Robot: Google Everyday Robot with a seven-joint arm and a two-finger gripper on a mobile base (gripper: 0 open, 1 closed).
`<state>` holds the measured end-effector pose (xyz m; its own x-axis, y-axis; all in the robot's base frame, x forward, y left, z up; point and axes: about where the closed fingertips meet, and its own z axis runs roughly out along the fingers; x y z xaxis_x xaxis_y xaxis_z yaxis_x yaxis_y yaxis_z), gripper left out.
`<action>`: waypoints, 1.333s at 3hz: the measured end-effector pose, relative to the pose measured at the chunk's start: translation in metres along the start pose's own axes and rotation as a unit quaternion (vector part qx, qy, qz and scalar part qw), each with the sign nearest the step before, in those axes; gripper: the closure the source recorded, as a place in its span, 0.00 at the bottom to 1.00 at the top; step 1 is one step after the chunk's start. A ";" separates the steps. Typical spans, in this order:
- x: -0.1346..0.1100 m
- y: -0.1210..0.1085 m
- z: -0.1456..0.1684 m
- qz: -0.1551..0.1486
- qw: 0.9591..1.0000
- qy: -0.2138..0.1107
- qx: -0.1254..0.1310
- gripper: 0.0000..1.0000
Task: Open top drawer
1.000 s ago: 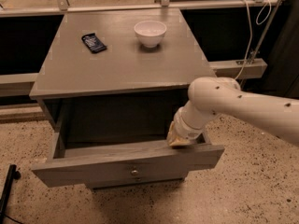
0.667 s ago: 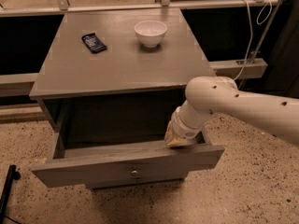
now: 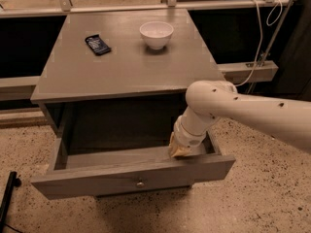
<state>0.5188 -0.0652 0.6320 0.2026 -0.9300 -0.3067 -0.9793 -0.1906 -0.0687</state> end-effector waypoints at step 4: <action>-0.027 0.049 0.004 -0.049 0.994 -0.041 -0.091 1.00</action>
Offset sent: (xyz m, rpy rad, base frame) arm -0.1525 0.0278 0.0149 0.1880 0.4783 0.4011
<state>0.4655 -0.0483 0.6336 0.2904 -0.8767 -0.3835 -0.9378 -0.3404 0.0682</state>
